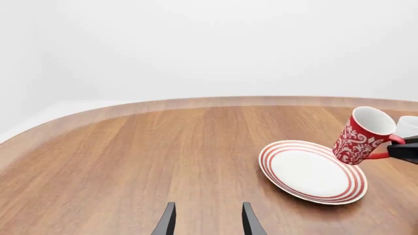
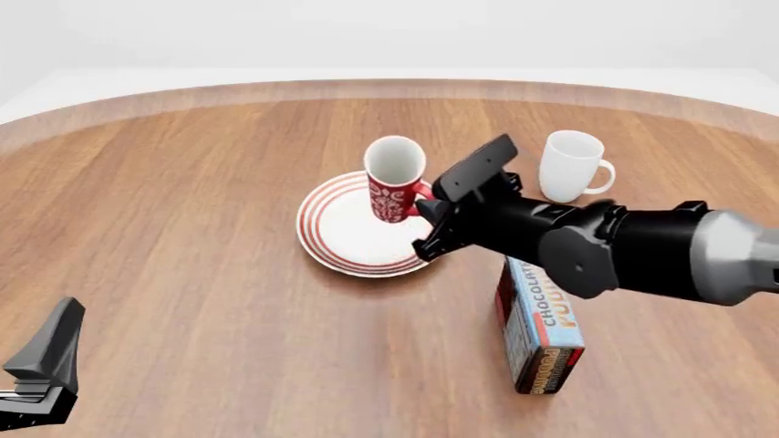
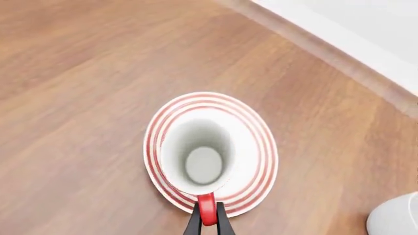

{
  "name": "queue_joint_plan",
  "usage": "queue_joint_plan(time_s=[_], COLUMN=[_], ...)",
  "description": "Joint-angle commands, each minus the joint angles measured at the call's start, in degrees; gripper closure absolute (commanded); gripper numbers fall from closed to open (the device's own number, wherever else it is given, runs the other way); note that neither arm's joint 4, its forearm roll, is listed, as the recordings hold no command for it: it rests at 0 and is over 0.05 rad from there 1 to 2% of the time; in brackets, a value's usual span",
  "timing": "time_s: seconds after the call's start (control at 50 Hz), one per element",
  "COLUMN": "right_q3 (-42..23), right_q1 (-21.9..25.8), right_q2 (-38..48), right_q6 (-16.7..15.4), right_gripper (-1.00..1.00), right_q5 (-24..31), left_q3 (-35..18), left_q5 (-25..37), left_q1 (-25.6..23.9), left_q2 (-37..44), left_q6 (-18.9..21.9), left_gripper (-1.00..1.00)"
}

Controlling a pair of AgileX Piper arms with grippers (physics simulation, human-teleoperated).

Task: Pick up the red mug and put it on the plate

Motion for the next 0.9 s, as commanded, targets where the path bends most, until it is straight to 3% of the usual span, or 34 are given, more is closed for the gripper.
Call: queue_joint_plan(time_s=[0.02,0.38,0.9], right_q3=[-2.26,-8.86,-13.08], right_q1=[-0.93,-1.34,-2.33], right_q2=[3.44,9.74,16.05], right_q6=[-0.18,-0.67,0.6], right_gripper=[1.0,1.0,1.0], right_q5=[-1.79,-0.74,-1.48], left_q3=[0.0,0.0,0.0], left_q5=[0.0,0.0,0.0], left_q1=[0.0,0.0,0.0], left_q2=[0.0,0.0,0.0], left_q6=[0.0,0.0,0.0], left_gripper=[-1.0,-1.0,-1.0])
